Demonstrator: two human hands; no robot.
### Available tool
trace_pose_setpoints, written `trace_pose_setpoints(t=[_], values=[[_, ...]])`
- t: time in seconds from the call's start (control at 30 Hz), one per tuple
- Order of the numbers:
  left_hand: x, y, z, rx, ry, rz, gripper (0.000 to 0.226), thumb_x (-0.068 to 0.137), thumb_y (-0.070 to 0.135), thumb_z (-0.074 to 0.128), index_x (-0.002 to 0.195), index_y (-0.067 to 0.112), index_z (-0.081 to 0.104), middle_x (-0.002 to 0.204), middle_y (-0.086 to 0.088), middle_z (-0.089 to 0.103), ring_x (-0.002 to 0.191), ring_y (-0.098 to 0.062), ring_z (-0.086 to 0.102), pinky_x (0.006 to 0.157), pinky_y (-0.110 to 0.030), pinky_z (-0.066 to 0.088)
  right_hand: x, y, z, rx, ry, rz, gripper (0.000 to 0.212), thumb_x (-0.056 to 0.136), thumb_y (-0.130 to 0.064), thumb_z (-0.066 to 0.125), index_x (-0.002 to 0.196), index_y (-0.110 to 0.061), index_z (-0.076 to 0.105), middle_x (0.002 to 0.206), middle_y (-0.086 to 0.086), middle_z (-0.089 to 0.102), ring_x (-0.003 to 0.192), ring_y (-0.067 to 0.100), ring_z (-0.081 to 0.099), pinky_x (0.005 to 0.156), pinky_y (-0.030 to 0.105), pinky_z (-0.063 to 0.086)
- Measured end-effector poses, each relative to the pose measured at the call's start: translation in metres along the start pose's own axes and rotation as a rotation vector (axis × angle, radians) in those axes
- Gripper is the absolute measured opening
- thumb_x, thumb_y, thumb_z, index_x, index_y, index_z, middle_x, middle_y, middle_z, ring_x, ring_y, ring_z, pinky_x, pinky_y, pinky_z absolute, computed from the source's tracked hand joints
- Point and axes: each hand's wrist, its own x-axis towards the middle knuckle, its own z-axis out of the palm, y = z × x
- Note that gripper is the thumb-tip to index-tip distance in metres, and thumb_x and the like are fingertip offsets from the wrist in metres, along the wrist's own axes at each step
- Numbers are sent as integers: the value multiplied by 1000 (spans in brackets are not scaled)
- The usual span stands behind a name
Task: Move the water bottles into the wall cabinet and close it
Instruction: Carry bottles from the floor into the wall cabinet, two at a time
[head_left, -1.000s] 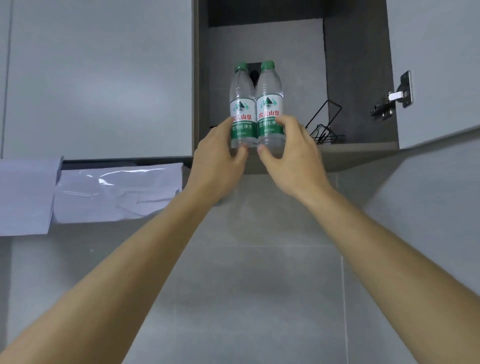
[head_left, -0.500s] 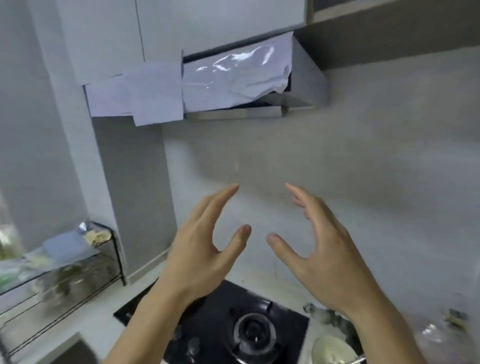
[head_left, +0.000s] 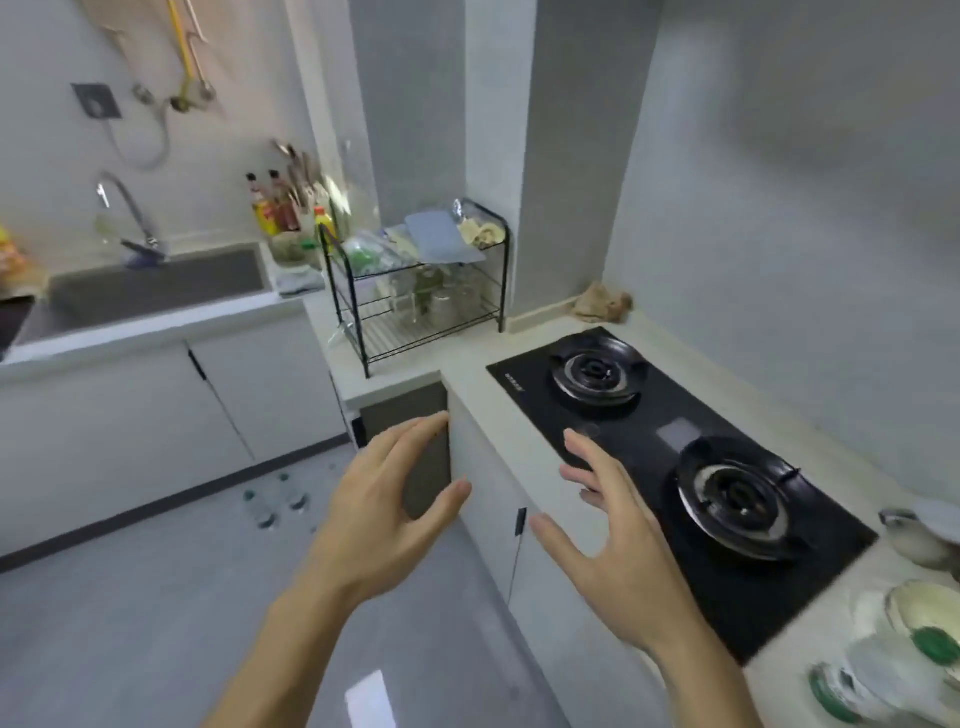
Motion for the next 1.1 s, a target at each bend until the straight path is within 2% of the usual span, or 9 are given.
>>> trace_pose_setpoints(t=[0.1,0.2,0.27,0.37,0.5,0.57,0.77,0.97,1.1], values=[[-36,-68,-19,35,-25,-143,59,93,56,61,147,39,44,143,26,46,133,3,43,109,-25,39,7,-6,73,3,-88,25,75,93,-36,74,152,-53,30,141,-36,42,130,-13,46,103,9,39],[-70,-131,-37,101,-12,-255,57,93,59,59,145,39,48,142,21,51,130,-3,48,111,-26,38,20,-14,140,-44,-197,4,70,95,-37,71,151,-50,32,143,-35,40,135,-8,45,109,17,41],[-87,-166,-48,154,-8,-303,56,93,59,58,144,37,50,141,18,54,131,-4,47,118,-32,31,31,-20,179,-86,-260,-17,69,96,-42,68,152,-50,30,148,-36,35,139,-8,41,114,20,38],[-104,-211,-64,193,-23,-361,55,93,58,57,142,33,55,139,12,57,129,-8,49,119,-41,33,48,-31,231,-168,-360,-53,68,96,-49,64,154,-52,29,157,-31,29,144,-5,35,116,21,34],[-111,-251,-84,214,-21,-444,55,92,58,56,139,30,58,135,11,59,126,-11,51,110,-21,27,68,-47,284,-261,-423,-77,68,95,-54,61,155,-47,30,161,-29,27,148,-1,33,116,20,31],[-112,-265,-91,203,-5,-489,55,92,58,55,141,31,56,137,14,57,128,-9,49,107,-17,27,77,-53,304,-296,-452,-81,68,95,-55,60,156,-45,30,161,-29,26,149,0,31,115,19,30],[-104,-302,-97,166,30,-547,58,93,58,53,144,30,53,142,14,54,131,-8,48,110,-24,35,112,-68,347,-345,-518,-133,66,97,-55,57,156,-40,32,162,-23,29,147,2,34,114,22,36],[-76,-351,-104,200,40,-645,59,93,60,49,146,34,49,146,17,48,135,-5,43,109,-16,26,176,-68,402,-342,-594,-169,66,97,-57,57,155,-37,33,160,-19,33,144,5,40,112,22,39],[-37,-389,-110,224,47,-704,58,93,59,51,145,34,48,146,17,49,134,-7,44,111,-20,29,234,-68,431,-285,-601,-174,65,97,-58,58,154,-36,36,159,-16,37,144,9,41,112,28,41]])
